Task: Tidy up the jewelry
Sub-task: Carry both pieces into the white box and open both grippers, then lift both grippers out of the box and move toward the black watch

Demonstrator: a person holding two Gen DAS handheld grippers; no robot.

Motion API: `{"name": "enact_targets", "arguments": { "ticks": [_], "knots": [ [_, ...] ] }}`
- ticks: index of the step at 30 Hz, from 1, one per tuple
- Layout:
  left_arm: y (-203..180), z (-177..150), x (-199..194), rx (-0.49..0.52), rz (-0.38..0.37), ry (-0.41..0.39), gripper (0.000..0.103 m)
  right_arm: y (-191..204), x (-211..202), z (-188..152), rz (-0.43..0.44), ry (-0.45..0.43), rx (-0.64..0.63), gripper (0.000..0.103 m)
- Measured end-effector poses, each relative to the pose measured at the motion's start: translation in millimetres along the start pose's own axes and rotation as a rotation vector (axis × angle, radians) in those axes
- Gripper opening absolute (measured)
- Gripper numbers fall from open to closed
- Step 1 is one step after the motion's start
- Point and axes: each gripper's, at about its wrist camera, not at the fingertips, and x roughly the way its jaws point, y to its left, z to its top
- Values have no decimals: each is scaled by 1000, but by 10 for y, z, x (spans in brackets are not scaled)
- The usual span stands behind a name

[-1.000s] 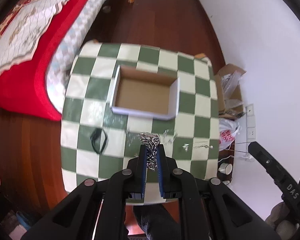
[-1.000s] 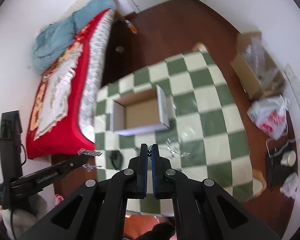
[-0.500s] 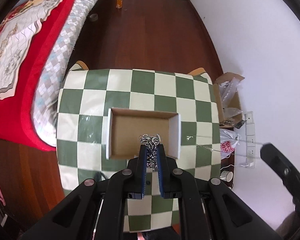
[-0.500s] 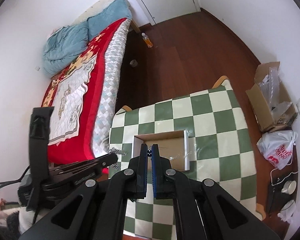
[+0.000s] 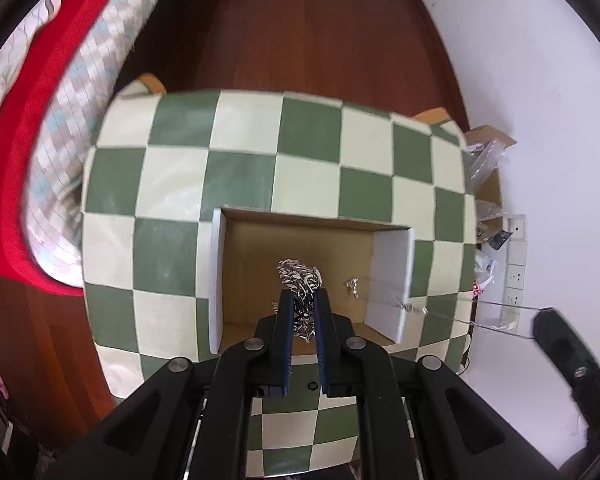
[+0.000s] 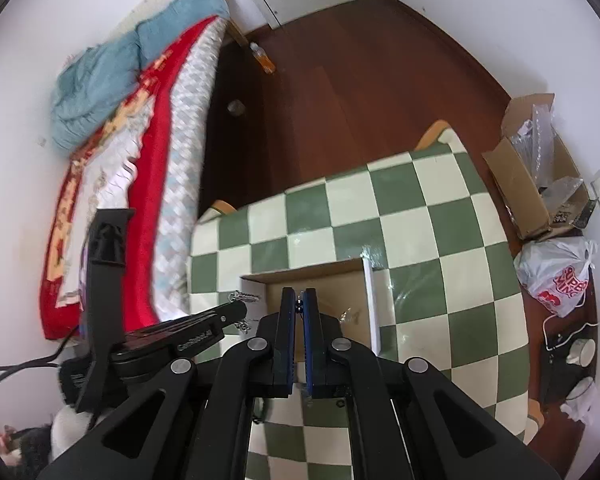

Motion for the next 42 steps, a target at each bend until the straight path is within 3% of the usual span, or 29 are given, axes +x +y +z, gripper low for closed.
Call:
{"name": "enact_targets", "arguments": {
  "ticks": [8, 14, 15, 17, 19, 21, 23, 25, 27, 32, 42],
  "knots": [
    [203, 112, 469, -70, -28, 92, 8, -191, 878, -67, 4, 136, 62, 4],
    [260, 192, 532, -92, -21, 93, 11, -400, 1343, -89, -32, 224, 115, 5],
    [253, 199, 515, -91, -31, 90, 13, -419, 1382, -98, -42, 236, 115, 5],
    [244, 216, 483, -92, -31, 84, 29, -436, 1418, -111, -63, 247, 108, 7],
    [234, 223, 435, -86, -17, 72, 65, -423, 1388, -130, -80, 243, 93, 22],
    [241, 215, 367, -85, 0, 58, 83, -390, 1359, -144, -111, 245, 72, 48],
    [258, 182, 275, -81, 38, 32, 87, -338, 1309, -172, -167, 241, 31, 64],
    [277, 135, 154, -64, 112, -17, 96, -273, 1242, -210, -234, 231, -16, 72],
    [328, 52, 0, -47, 192, -92, 101, -204, 1197, -256, -297, 226, -56, 94],
    [477, -167, -261, -38, 268, -235, 103, -70, 1072, -355, -361, 190, -124, 97],
    [593, -494, -474, -44, 337, -316, 103, 80, 775, -549, -397, 96, -155, 102]
  ]
}}
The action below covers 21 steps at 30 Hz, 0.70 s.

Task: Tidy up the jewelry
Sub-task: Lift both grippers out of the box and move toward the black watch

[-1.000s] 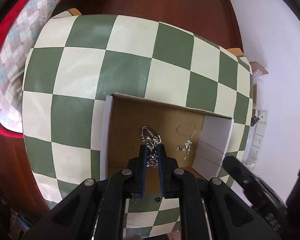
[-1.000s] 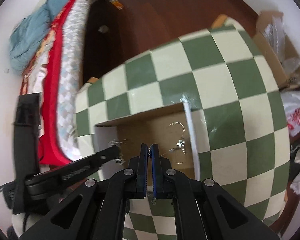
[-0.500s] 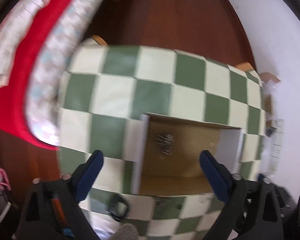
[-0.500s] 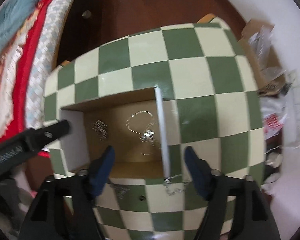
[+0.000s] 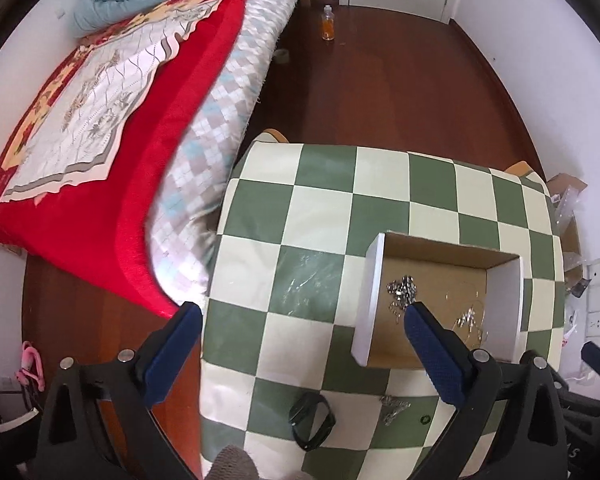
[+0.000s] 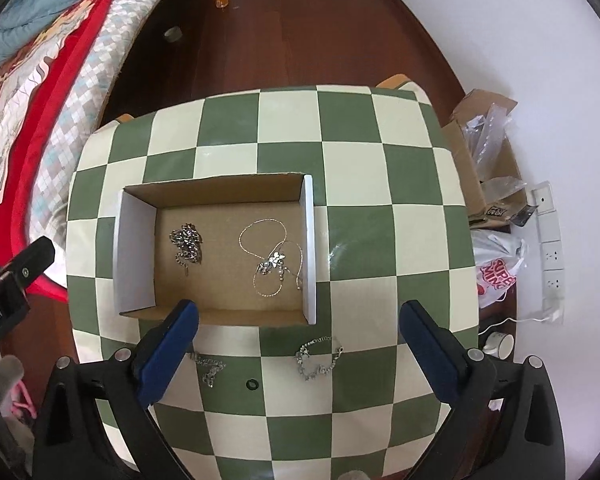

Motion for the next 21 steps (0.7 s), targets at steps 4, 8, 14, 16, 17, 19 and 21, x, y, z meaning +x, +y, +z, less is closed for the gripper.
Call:
{"name": "enact_targets", "arguments": {
  "ticks": [4, 8, 14, 16, 17, 19, 21],
  "knots": [
    [23, -120, -200, 10, -1, -14, 103, -3, -205, -124, 10, -31, 8, 102],
    [41, -242, -458, 18, 10, -37, 103, -19, -483, -260, 15, -74, 15, 102],
    [88, -417, -814, 23, 19, -68, 103, -36, -942, -466, 31, -138, 28, 102],
    [103, -460, -915, 27, 26, -84, 103, -26, -1086, -523, 33, -161, 26, 102],
    [106, -486, -967, 30, 29, -94, 103, -20, -1150, -546, 36, -170, 26, 102],
    [112, -546, -1064, 40, 47, -117, 103, -20, -1269, -606, 52, -186, 35, 102],
    [131, -593, -1109, 45, 47, -127, 103, -34, -1334, -659, 69, -189, 45, 102]
  ]
}}
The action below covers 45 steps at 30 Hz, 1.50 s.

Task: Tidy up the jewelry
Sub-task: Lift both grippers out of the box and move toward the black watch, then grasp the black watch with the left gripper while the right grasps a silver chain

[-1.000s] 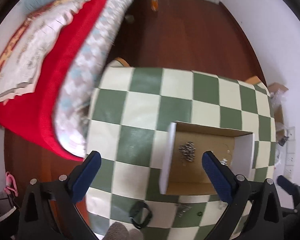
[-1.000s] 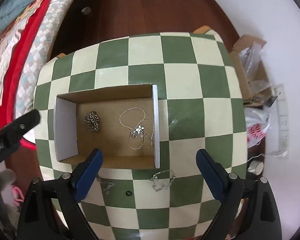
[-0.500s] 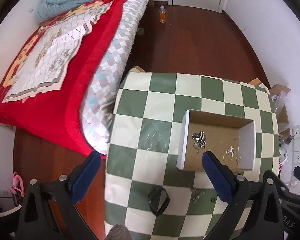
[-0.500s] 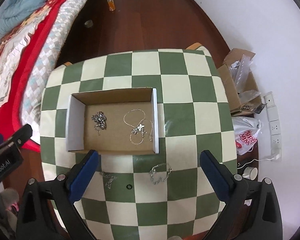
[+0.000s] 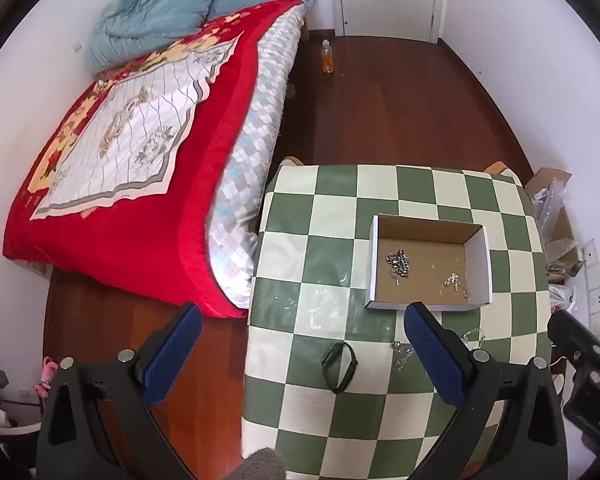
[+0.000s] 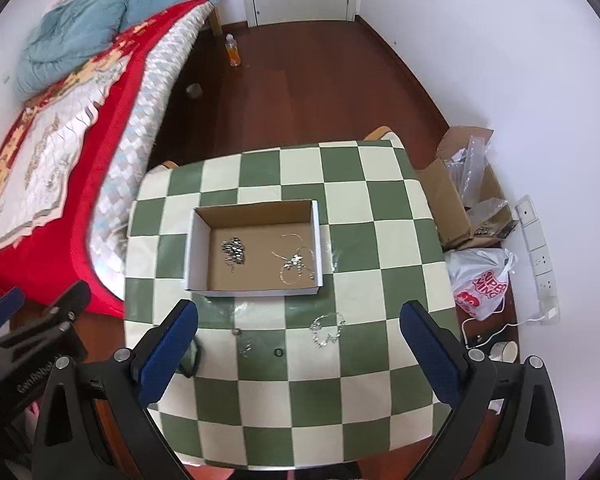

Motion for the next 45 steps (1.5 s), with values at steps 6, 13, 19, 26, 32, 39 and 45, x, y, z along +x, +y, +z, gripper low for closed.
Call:
{"name": "enact_targets", "arguments": {
  "ticks": [6, 13, 19, 26, 32, 39, 45],
  "knots": [
    [117, -297, 131, -11, 38, 57, 103, -128, 165, -235, 44, 65, 45, 102],
    [96, -780, 937, 4, 100, 230, 103, -350, 871, -681, 82, 224, 125, 102],
    [32, -981, 1608, -17, 70, 374, 103, -516, 1433, -966, 55, 320, 184, 90],
    [-196, -1034, 2032, -4, -10, 472, 102, -728, 1818, -1035, 54, 353, 267, 88],
    [-351, -1030, 2154, 23, -25, 484, 101, -836, 2093, -909, 32, 353, 301, 88],
    [-377, -1041, 2231, 9, -20, 495, 91, -721, 2439, -754, -10, 363, 255, 88],
    [-400, -1078, 2212, 18, -17, 493, 91, -540, 2635, -747, -70, 395, 204, 89]
  ]
}}
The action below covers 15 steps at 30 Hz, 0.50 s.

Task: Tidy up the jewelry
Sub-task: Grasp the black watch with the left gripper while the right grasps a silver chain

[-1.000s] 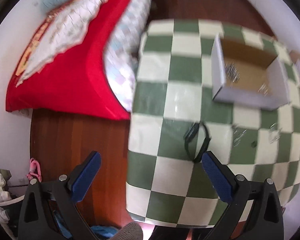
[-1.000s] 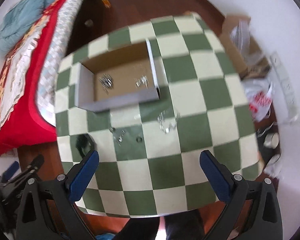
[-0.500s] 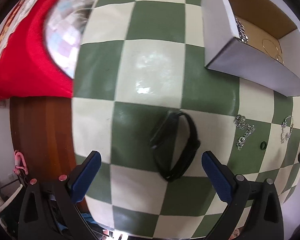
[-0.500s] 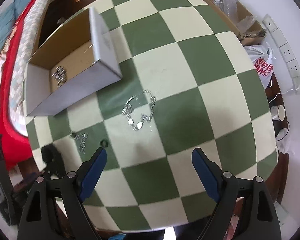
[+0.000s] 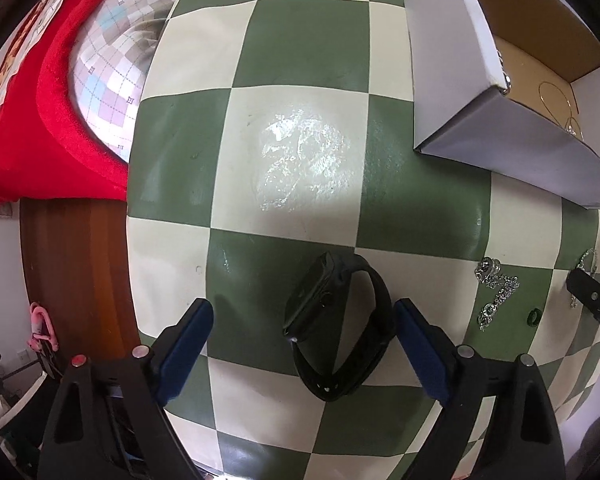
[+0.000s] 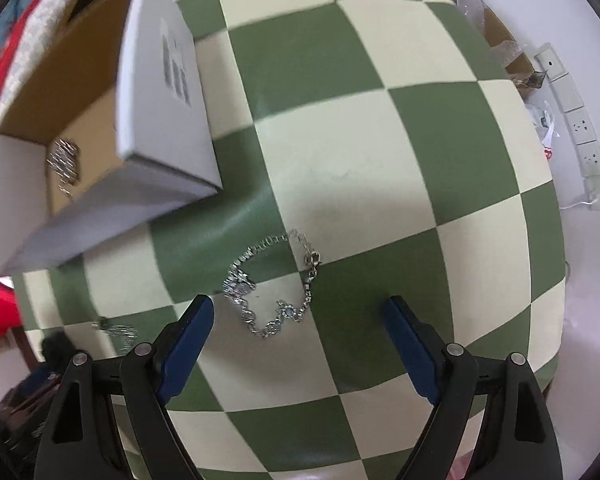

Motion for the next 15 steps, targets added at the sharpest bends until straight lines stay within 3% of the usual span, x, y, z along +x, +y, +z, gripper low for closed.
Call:
{"name": "enact_targets", "arguments": {
  "ticks": [4, 7, 10, 11, 12, 14, 15],
  "knots": [
    [-89, -1, 26, 7, -1, 1, 91, 111, 3, -9, -18, -15, -10, 88],
    [-137, 47, 1, 7, -3, 5, 90, 198, -45, -4, -18, -38, -29, 78],
    [-129, 42, -5, 8, -4, 7, 90, 343, -123, 17, -19, -71, -73, 44],
    [-124, 52, -11, 10, -4, 8, 90, 378, -133, 26, -20, -74, -84, 22],
    [-116, 63, -19, 11, -6, 6, 89, 402, -131, 29, -20, -72, -90, 14],
    [-79, 63, -30, 8, -19, 4, 83, 346, -157, -13, -13, -71, -96, 14],
    [-77, 53, -43, 0, -37, 3, 73, 329, -160, -41, -2, -69, -99, 14]
  ]
}}
